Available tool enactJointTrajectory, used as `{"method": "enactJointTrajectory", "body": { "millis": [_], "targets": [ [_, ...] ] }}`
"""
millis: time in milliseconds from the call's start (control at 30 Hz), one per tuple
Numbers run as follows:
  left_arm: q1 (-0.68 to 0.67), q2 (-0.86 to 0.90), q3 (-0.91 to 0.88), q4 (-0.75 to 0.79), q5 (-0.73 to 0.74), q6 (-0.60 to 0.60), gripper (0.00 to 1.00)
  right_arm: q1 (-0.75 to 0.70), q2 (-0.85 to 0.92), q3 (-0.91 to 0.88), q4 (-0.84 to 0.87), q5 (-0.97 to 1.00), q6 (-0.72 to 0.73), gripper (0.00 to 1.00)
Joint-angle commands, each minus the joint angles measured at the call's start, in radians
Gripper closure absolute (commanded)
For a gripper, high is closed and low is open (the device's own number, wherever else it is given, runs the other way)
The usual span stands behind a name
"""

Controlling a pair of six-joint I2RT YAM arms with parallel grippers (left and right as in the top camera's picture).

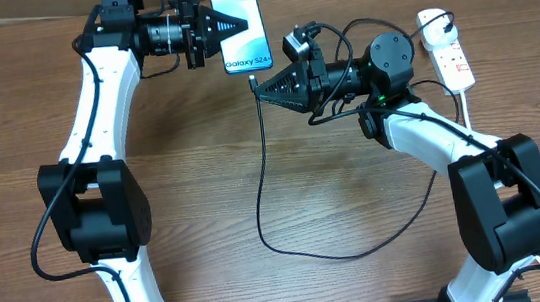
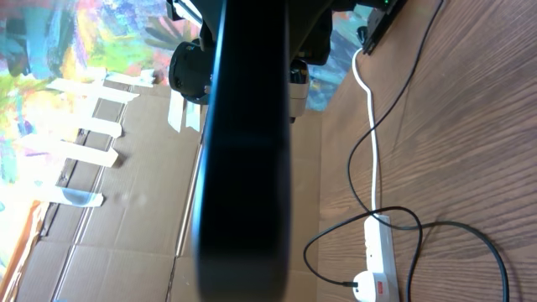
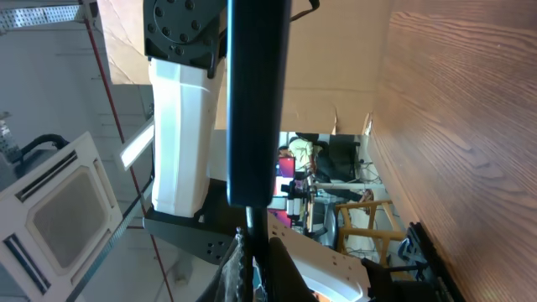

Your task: Plug charger to phone and switch on socket

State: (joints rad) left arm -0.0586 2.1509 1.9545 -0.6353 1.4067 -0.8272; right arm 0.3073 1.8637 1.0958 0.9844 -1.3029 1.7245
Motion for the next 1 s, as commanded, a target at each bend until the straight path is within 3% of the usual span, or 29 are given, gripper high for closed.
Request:
{"method": "enactJointTrajectory", "body": {
  "millis": [0,967],
  "targets": [
    [0.003,0.0,0.01,-0.014,0.046,0.028,0.96,-0.004,-0.003,0.013,0.01,0.016,0.004,0.96],
    [0.004,0.0,0.01,-0.042,0.062,0.072,0.96,-0.002,-0.003,0.012,-0.008,0.005,0.003,0.96]
  ]
}}
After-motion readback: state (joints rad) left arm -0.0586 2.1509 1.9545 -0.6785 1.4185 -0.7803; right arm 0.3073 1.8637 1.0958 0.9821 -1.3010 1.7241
